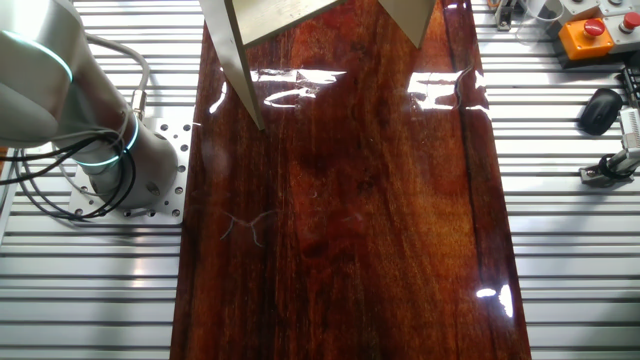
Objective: Put the object on the shelf
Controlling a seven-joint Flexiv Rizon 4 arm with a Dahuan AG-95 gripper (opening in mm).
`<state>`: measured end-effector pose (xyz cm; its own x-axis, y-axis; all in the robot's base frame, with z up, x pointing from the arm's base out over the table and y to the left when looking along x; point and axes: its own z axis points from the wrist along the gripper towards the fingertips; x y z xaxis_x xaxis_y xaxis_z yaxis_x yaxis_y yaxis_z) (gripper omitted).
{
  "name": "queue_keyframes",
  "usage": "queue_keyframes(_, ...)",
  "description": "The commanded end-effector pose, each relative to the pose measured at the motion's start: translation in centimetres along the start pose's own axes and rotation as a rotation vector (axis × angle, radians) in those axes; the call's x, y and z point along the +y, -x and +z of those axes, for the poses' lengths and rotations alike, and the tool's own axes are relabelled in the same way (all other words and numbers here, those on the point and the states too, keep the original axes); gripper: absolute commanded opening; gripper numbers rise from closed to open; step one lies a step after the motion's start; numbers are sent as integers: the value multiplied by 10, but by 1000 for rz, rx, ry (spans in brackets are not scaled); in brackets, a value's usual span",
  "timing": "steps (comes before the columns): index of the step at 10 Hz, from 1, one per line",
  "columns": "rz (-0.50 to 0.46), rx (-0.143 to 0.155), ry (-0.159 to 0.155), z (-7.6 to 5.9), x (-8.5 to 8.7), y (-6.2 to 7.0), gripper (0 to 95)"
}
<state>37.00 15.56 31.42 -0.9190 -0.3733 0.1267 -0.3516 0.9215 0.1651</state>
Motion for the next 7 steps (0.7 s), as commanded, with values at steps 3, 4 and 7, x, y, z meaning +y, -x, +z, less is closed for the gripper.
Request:
queue_keyframes(3, -120, -11, -2, 25, -56, 17, 0)
queue_keyframes(4, -151, -14, -4, 30, -75, 22, 0)
queue_keyframes(7, -220, -37, -13, 48, -113, 32, 0)
